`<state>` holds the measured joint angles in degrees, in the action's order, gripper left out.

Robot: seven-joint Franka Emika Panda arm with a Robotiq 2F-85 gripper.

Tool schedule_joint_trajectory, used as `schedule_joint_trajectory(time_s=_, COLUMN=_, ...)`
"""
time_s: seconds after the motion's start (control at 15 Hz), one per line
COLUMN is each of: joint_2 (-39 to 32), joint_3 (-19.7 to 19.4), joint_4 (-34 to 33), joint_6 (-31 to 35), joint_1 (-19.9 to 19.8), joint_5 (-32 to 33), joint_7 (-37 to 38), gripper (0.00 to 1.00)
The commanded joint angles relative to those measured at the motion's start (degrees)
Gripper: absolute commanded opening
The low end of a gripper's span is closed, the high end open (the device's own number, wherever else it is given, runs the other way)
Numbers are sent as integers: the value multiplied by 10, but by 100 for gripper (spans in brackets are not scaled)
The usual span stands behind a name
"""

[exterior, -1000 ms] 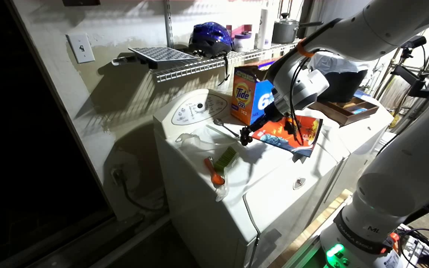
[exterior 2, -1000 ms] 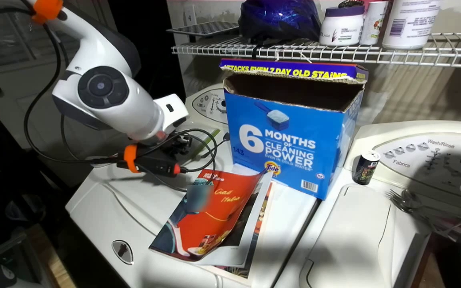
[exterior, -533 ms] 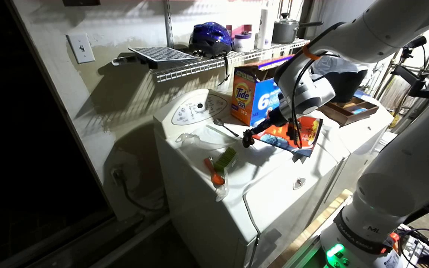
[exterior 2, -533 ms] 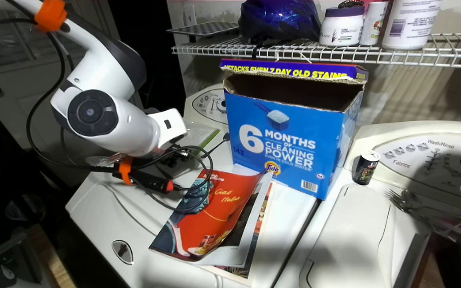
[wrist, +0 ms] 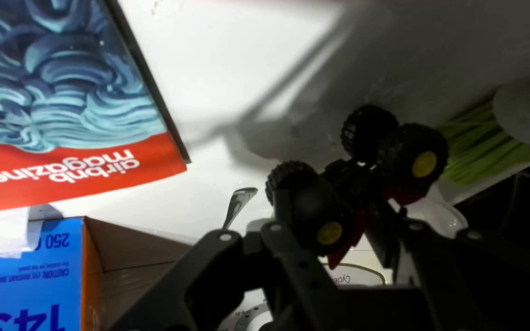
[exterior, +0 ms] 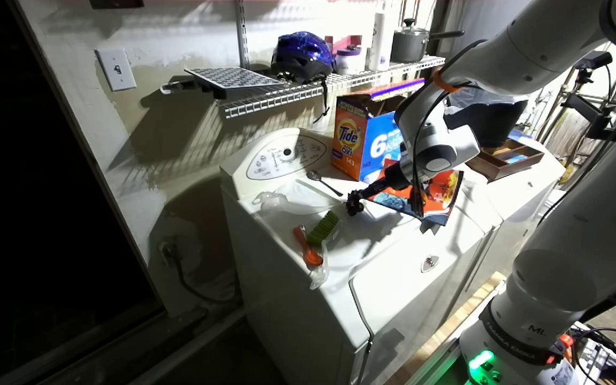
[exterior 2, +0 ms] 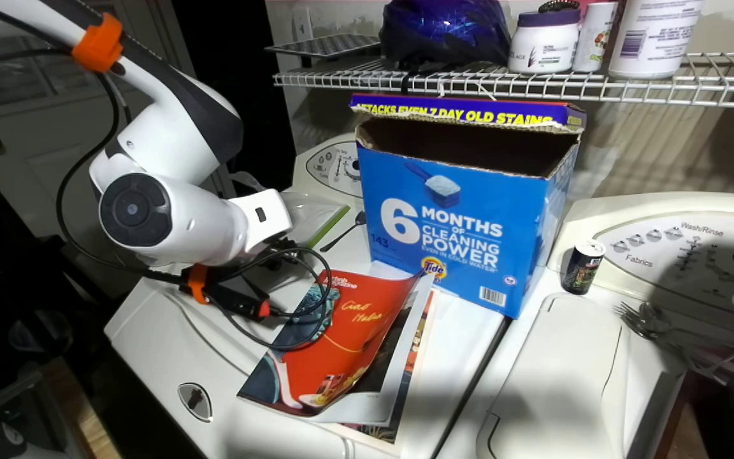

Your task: Place the car upright.

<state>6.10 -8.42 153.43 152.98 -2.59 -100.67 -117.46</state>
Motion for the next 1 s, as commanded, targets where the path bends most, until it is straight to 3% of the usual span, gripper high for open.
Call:
schedule_joint_trajectory(time_s=0.0, joint_2=-7, joint_3=7, joint_4=-5, joint_6=4, joint_1=4, joint_5=-72, joint_7=-74, gripper=18)
schedule_joint_trajectory(time_s=0.47, joint_2=-12, joint_3=3, joint_4=-5, joint_6=-31, joint_1=-1, joint_5=-131, joint_7=-164, gripper=18)
schedule_joint_trajectory(time_s=0.93, joint_2=-31, joint_3=13, joint_4=-4, joint_6=-122, joint_1=-29, joint_5=-116, joint_7=-189, gripper=18)
